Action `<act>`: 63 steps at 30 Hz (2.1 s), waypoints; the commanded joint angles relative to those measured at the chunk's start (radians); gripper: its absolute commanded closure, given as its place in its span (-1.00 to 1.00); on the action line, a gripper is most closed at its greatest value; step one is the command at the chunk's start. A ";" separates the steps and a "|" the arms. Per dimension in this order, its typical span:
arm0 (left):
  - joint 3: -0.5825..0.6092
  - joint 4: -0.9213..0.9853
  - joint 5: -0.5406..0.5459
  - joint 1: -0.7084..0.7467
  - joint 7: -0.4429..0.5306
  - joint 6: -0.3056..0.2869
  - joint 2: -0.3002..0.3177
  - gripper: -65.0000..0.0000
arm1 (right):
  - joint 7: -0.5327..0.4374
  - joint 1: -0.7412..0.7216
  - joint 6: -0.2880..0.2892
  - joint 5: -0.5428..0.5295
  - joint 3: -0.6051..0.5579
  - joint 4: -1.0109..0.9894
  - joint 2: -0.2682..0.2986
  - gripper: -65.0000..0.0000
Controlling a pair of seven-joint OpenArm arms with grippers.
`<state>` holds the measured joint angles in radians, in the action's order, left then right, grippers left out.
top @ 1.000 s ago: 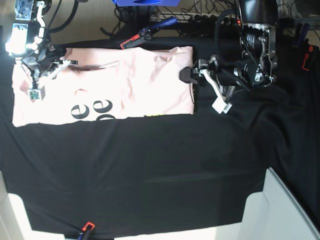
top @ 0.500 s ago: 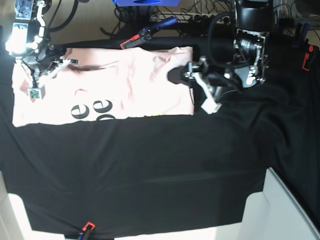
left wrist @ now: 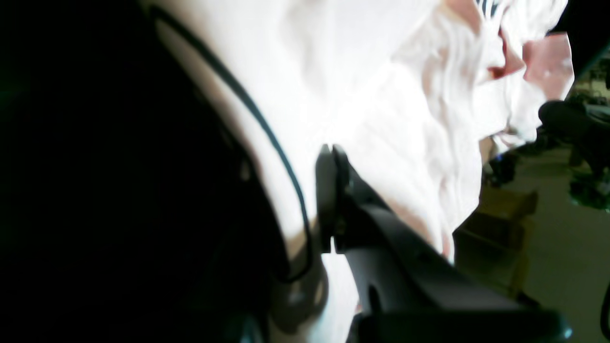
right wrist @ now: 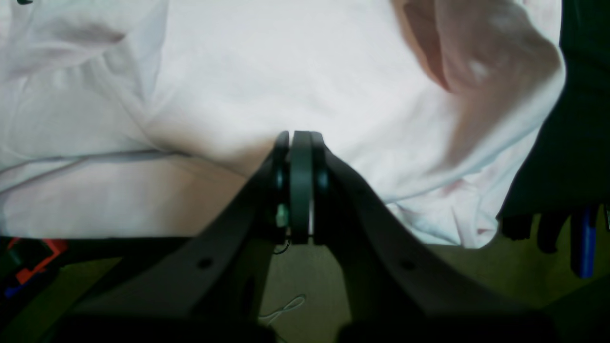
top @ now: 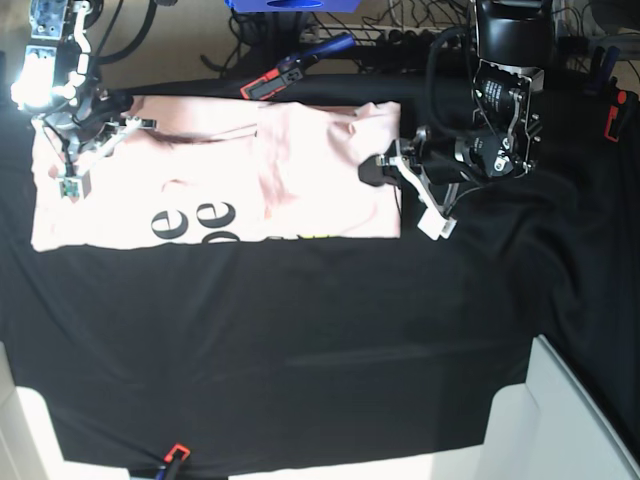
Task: Fold the T-shirt properly
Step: 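Release the shirt and pull both grippers back to the shirt's ends, then grasp the shirt's end with the right gripper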
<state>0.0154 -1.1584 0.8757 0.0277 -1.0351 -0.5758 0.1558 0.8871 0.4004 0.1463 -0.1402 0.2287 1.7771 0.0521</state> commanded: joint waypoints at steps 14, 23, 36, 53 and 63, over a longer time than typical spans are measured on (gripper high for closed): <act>-0.208 -0.024 0.012 0.021 0.043 -0.003 0.083 1.00 | 0.002 -0.054 -0.001 -0.008 0.005 0.106 0.002 1.00; -0.276 -0.024 0.013 0.041 0.046 -0.005 0.132 1.00 | 0.214 -0.179 0.226 -0.008 0.010 0.106 -0.002 0.68; -0.289 -0.036 0.018 0.056 0.043 -0.008 0.133 0.43 | 0.287 -0.205 0.482 -0.008 0.111 0.089 -0.014 -0.31; -0.386 -0.163 0.012 0.090 0.043 -0.006 0.141 0.12 | 0.352 -0.321 0.552 -0.344 0.265 -0.280 0.070 -0.29; -0.386 -0.233 0.006 0.108 0.048 -0.005 0.189 0.12 | 0.344 -0.347 0.552 -0.451 0.265 -0.478 0.096 -0.29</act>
<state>-0.3653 -1.3739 0.8627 0.1406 -1.0012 -0.5755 0.3264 1.2446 0.0696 0.6918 -0.5732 0.4908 1.2819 0.1341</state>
